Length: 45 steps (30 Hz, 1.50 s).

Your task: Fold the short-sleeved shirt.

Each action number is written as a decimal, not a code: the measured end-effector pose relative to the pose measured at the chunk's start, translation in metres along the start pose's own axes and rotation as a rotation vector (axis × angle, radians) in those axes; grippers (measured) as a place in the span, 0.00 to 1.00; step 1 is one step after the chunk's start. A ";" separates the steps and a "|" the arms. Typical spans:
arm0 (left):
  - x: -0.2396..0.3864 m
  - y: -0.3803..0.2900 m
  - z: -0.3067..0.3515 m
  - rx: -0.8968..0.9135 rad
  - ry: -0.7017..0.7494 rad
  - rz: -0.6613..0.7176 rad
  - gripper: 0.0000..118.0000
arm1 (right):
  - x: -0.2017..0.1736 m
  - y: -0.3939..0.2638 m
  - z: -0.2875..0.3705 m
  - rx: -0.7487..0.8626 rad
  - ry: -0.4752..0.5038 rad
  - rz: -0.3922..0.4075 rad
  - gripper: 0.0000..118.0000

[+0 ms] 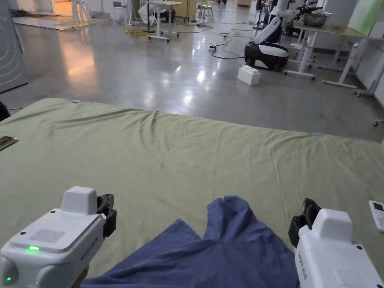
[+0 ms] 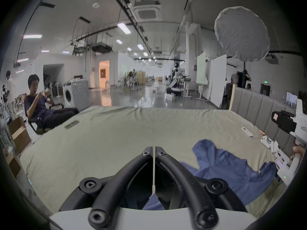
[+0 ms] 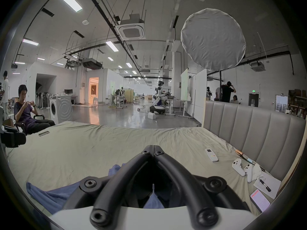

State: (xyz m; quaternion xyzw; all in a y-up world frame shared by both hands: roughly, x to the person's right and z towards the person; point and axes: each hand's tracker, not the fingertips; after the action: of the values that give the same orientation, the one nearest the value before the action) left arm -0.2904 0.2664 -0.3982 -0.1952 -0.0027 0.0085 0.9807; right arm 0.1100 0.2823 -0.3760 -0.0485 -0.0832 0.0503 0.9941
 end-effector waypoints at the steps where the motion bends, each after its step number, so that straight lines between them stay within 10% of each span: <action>1: -0.012 -0.005 -0.002 -0.038 0.015 0.004 0.01 | -0.001 -0.002 -0.002 -0.009 0.004 0.004 0.01; 10: -0.095 -0.057 -0.041 -0.382 0.103 0.188 0.04 | -0.011 -0.023 -0.016 -0.102 0.048 0.019 0.01; 15: -0.103 -0.087 -0.063 -0.560 0.142 0.228 0.47 | -0.018 -0.033 -0.019 -0.145 0.069 0.030 0.01; 23: -0.110 -0.140 -0.074 -0.749 0.258 0.253 0.60 | -0.022 -0.050 -0.023 -0.204 0.083 0.050 0.01; 29: -0.093 -0.142 -0.066 -0.648 0.267 0.206 0.59 | -0.021 -0.060 -0.026 -0.239 0.089 0.047 0.01; 36: -0.079 -0.140 -0.062 -0.614 0.201 0.160 0.09 | -0.016 -0.070 -0.050 -0.310 0.097 0.022 0.01; 41: -0.088 -0.135 -0.052 -0.560 0.151 0.229 0.05 | -0.007 -0.078 -0.106 -0.457 0.179 0.054 0.02; 45: -0.092 -0.122 -0.039 -0.496 0.152 0.236 0.05 | -0.002 -0.088 -0.167 -0.588 0.218 0.133 0.56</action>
State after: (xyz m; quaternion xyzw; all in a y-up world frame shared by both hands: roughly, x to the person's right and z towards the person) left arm -0.3805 0.1371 -0.3872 -0.4280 0.0914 0.1070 0.8928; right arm 0.1448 0.1800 -0.5308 -0.3444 0.0161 0.0835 0.9350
